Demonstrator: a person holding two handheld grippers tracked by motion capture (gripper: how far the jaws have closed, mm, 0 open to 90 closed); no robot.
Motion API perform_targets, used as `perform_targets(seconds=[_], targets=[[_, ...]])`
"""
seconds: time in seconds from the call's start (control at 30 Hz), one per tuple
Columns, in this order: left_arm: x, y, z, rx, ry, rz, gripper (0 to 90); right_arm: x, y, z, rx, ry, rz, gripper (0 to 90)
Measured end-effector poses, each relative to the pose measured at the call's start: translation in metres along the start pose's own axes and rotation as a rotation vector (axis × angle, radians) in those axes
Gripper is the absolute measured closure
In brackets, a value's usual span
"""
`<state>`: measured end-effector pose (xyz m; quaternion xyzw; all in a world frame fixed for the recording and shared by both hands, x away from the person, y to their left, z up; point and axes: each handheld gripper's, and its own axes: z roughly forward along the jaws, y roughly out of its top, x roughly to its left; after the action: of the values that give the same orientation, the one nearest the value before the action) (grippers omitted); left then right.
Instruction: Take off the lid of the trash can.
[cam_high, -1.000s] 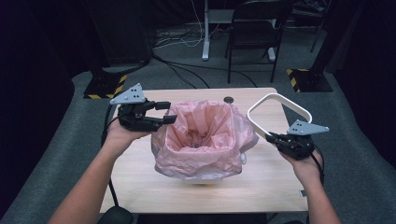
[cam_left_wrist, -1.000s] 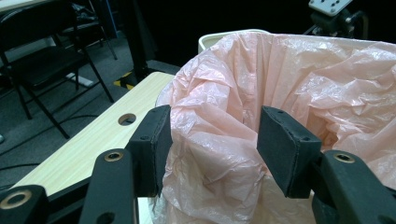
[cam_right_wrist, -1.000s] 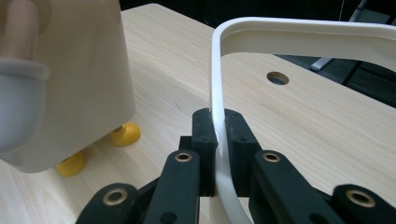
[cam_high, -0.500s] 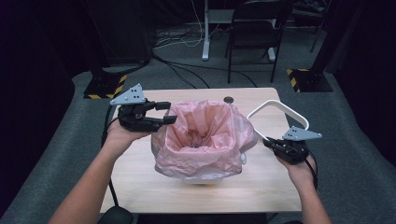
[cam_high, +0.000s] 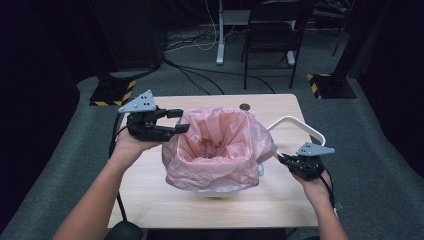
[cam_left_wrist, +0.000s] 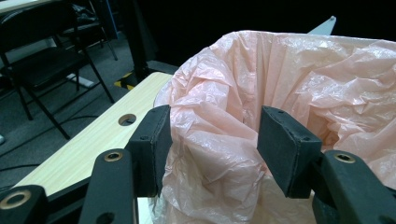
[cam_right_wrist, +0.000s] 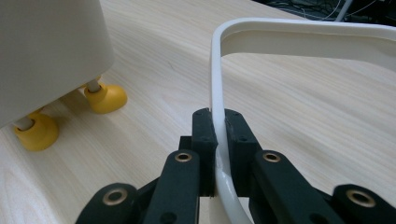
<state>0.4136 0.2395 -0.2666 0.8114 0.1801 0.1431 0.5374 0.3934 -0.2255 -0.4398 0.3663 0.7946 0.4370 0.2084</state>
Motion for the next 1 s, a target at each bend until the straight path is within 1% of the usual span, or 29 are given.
perform_targets(seconds=[0.3, 0.47, 0.6, 0.77, 0.9, 1.0], targets=[[0.0, 0.0, -0.001, 0.001, 0.0, 0.003, 44.3, -0.002, -0.011, 0.012, 0.048, 0.016, 0.004, 83.9], [0.0, 0.0, -0.001, -0.002, 0.0, -0.001, 44.4, -0.004, -0.018, 0.018, 0.058, 0.036, 0.03, 83.9], [0.0, 0.0, -0.001, -0.004, 0.0, -0.003, 44.4, -0.005, -0.024, 0.025, 0.084, 0.043, 0.039, 83.9], [0.0, -0.001, 0.0, -0.003, -0.001, -0.002, 44.4, -0.007, -0.028, 0.027, 0.086, 0.051, 0.054, 83.9], [0.0, -0.001, 0.001, -0.001, -0.002, -0.001, 44.4, -0.007, -0.03, 0.028, 0.101, 0.049, 0.047, 83.8], [0.0, -0.001, 0.001, -0.001, -0.002, -0.001, 44.3, -0.007, -0.032, 0.03, 0.116, 0.06, 0.052, 83.8]])
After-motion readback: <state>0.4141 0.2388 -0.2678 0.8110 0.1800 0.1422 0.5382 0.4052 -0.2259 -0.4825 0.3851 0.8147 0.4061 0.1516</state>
